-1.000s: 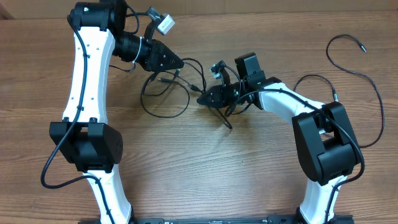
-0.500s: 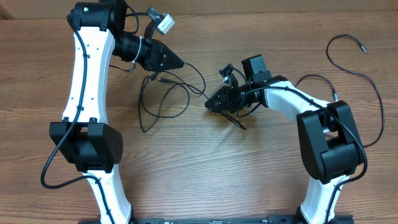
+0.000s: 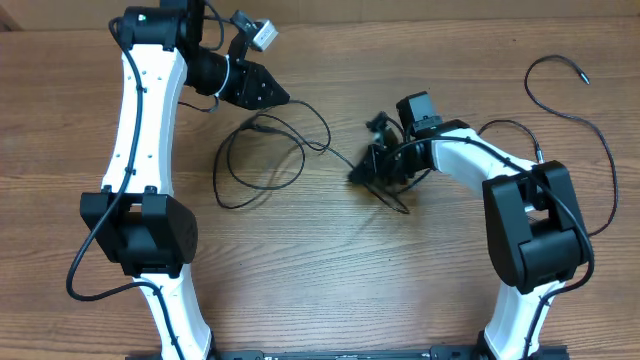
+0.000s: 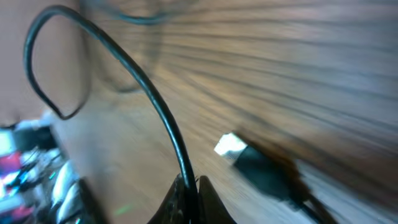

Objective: Untangle cables

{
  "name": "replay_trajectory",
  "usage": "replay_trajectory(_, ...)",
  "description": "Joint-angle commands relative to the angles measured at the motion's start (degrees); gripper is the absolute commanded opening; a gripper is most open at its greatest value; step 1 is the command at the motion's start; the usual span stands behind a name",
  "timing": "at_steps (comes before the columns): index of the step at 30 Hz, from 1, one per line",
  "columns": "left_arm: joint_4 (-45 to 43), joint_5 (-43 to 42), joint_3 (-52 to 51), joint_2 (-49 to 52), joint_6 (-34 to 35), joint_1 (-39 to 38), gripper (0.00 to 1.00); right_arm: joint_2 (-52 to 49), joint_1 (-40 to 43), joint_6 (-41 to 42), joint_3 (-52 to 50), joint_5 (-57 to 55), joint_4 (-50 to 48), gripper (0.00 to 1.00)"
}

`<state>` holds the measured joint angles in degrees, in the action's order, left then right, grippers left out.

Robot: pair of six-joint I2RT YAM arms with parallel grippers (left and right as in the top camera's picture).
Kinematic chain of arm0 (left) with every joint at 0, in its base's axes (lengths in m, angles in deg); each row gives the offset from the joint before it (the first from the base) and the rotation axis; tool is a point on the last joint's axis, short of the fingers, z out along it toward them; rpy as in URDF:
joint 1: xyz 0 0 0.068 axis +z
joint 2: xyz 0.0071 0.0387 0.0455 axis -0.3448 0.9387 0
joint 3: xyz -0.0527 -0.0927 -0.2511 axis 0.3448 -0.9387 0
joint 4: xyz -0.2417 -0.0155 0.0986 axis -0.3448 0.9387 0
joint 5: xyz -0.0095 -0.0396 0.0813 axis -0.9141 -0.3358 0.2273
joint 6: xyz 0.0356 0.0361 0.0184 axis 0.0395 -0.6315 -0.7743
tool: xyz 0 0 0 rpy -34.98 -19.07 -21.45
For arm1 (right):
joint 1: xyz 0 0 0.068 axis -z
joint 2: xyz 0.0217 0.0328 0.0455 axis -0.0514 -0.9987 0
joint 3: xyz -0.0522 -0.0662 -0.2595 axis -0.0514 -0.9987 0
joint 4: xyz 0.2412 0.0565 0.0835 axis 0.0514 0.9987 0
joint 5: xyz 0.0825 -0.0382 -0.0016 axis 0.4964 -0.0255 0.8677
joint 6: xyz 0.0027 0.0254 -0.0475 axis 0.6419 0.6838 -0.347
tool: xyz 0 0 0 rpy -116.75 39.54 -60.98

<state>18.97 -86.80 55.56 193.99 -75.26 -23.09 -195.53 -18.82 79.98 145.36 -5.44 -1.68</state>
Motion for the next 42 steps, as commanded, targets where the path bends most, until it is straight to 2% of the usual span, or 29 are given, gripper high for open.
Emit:
replay_trajectory(1, -2.9, 2.1, -3.9, -0.1, 5.9, -0.2, 0.15, 1.3, 3.3, -0.4, 0.1, -11.0, 4.2, 0.04)
replay_trajectory(7, -8.2, 2.1, -10.3, -0.1, 10.3, -1.3, 0.19, 1.3, 9.0, 0.2, 0.1, -16.8, 12.2, 0.04)
replay_trajectory(11, -12.2, 2.2, -13.7, -0.1, 12.1, -3.5, 0.2, 1.3, 9.7, -0.2, 0.1, -16.5, 14.0, 0.09)
replay_trajectory(13, -13.9, 4.4, -15.0, -0.1, 14.4, -4.5, 0.2, 1.3, 9.6, -2.2, 0.1, -13.9, 14.2, 0.13)
replay_trajectory(15, -15.6, 11.0, -16.3, -0.1, 19.0, -5.9, 0.2, 1.3, 9.5, -5.6, 0.1, -9.5, 14.3, 0.19)
replay_trajectory(19, -17.7, 15.6, -17.6, -0.1, 22.3, -7.2, 0.19, 1.3, 9.5, -6.1, 0.1, -8.9, 14.2, 0.23)
replay_trajectory(21, -18.5, 15.6, -18.3, -0.1, 22.5, -7.3, 0.19, 1.3, 9.5, -6.0, 0.1, -8.9, 14.2, 0.29)
replay_trajectory(25, -19.1, 15.7, -18.7, -0.1, 22.5, -7.3, 0.19, 1.3, 9.5, -6.0, 0.1, -8.8, 13.7, 0.53)
replay_trajectory(29, -19.8, 18.6, -18.7, -0.1, 24.9, -7.3, 0.2, 1.3, 9.5, -6.0, 0.1, -8.6, 11.6, 0.83)
replay_trajectory(31, -19.9, 18.6, -18.7, -0.1, 24.9, -7.3, 0.21, 1.3, 9.5, -6.0, 0.1, -8.6, 11.1, 0.9)
replay_trajectory(36, -20.3, 18.6, -18.7, -0.1, 24.9, -7.3, 0.21, 1.3, 9.5, -6.0, 0.1, -8.0, 9.8, 0.93)
replay_trajectory(42, -20.8, 18.6, -18.7, -0.1, 24.9, -7.3, 0.21, 1.3, 9.3, -6.0, 0.1, 0.0, 9.9, 0.91)
